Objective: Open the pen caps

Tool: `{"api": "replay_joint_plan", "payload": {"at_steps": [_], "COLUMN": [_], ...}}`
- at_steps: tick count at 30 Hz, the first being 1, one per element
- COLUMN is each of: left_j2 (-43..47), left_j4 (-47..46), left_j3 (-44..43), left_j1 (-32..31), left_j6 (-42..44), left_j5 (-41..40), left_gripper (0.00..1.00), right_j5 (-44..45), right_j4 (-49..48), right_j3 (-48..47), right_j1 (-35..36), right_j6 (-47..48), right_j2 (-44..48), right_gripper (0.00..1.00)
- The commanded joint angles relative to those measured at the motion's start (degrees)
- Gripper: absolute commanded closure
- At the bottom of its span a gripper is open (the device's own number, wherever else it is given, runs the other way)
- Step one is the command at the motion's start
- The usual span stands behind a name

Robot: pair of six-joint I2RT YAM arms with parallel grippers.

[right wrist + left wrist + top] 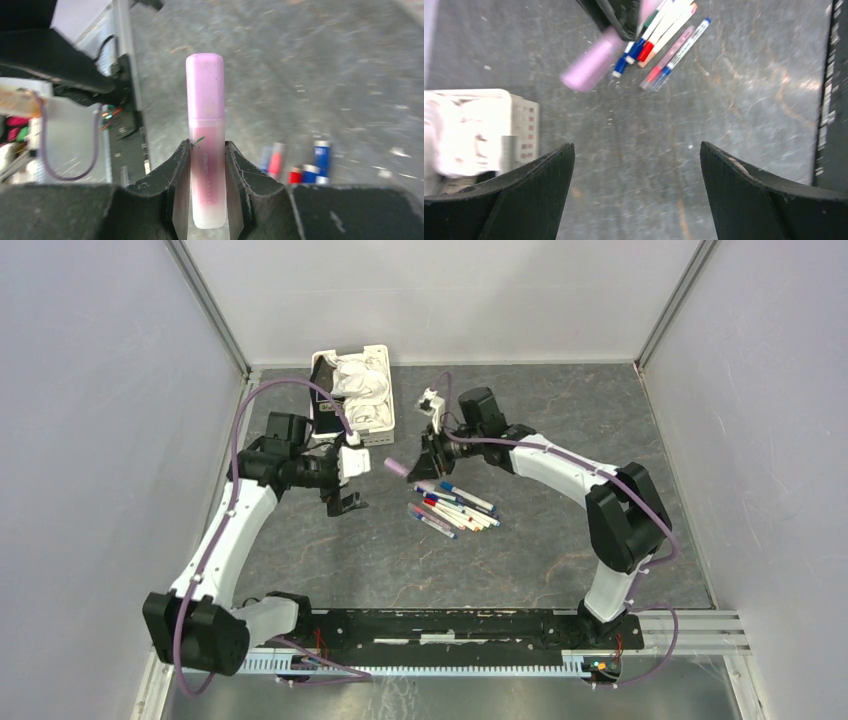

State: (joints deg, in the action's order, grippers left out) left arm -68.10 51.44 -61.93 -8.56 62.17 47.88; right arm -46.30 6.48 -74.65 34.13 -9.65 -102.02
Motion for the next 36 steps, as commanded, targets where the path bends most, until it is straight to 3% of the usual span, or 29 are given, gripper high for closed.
{"api": "replay_joint_plan", "payload": {"at_steps": [1, 11, 18, 23, 27, 29, 32, 36], "left_j2": [5.9, 13.8, 16.1, 15.9, 15.3, 15.3, 15.2, 15.1], "left_j4": [-0.5, -0.8, -0.9, -4.4, -5.2, -5.9, -6.1, -6.0], "left_j3": [-0.9, 7.0, 10.5, 11.6, 11.3, 11.3, 11.4, 11.2], "left_j1": [-3.3, -12.3, -15.1, -16.2, -16.4, -16.4, -16.4, -16.5], "left_j6": [18.9, 32.5, 36.5, 36.4, 36.3, 36.1, 36.1, 35.8], "left_j5": [-6.9, -13.4, -14.9, -16.1, -16.5, -16.7, -17.0, -17.1], "left_gripper": [0.0, 0.02, 0.1, 0.31, 0.66, 0.79, 0.88, 0.94], "right_j5": [-9.9, -12.6, -13.3, -13.7, -13.9, -14.0, -13.9, -14.1], "right_j4": [-1.3, -7.8, -12.4, -13.7, -13.0, -12.1, -12.0, -11.9], "right_j3": [-2.0, -3.9, -3.1, -3.2, -3.1, -3.1, -3.0, -3.5], "right_j1": [3.7, 8.1, 8.7, 9.3, 9.7, 9.6, 9.8, 10.4], "right_j6": [-7.5, -16.2, -20.5, -21.6, -21.5, -20.8, -20.6, -20.5], "right_j2": [-1.6, -3.1, -3.2, -3.4, -3.5, -3.6, -3.6, -3.9], "right_gripper": [0.89, 0.89, 0.89, 0.85, 0.82, 0.78, 0.65, 0.58]}}
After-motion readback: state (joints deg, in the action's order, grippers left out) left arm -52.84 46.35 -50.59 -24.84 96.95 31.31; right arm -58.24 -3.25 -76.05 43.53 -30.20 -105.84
